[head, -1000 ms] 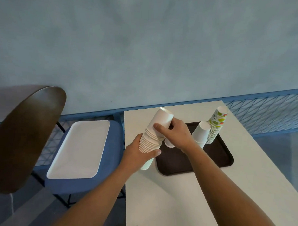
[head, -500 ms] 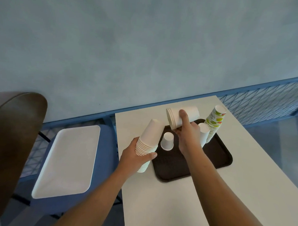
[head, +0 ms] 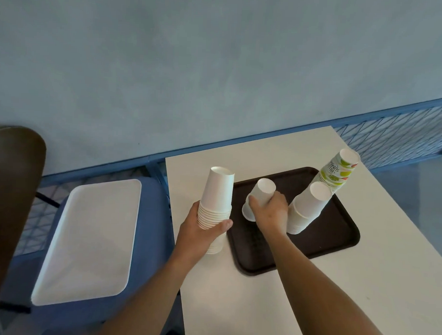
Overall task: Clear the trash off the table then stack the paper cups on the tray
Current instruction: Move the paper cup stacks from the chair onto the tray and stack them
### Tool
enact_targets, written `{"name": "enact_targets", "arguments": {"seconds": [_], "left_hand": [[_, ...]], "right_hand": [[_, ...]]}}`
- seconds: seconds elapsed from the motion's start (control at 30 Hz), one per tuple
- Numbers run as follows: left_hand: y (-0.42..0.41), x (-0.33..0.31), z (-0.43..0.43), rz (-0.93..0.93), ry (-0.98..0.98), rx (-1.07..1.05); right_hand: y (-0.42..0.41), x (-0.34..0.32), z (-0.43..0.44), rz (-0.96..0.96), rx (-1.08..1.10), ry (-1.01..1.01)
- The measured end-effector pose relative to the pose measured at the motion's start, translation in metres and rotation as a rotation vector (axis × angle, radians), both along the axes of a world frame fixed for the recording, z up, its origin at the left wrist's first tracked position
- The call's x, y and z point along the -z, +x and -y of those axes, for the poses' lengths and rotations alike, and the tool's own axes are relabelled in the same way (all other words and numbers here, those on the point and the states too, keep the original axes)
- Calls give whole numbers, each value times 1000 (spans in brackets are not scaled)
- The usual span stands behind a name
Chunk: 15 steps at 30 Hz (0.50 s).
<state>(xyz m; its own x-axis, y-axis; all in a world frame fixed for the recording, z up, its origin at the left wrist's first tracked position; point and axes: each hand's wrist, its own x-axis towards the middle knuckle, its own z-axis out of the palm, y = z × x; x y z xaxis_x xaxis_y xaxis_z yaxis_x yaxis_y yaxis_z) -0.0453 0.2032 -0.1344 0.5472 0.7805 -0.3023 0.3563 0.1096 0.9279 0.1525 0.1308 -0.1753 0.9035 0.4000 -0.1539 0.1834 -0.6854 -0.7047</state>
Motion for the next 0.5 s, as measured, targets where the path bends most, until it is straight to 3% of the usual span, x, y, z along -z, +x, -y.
{"name": "enact_targets", "arguments": {"seconds": [0.17,0.3,0.43,0.5], "left_hand": [[7,6,-4,17,-39,8],[8,8,-5,30,-50,14],[9,8,-5,45,-64,25],[11,8,-4,36,-63,56]], "right_hand": [[-2,23,-8,-243,-101,-63],[-9,16,-1,-288,-149,-53],[-24,-20,16,-89,-98,217],[-29,-48,20,-88,-125,360]]}}
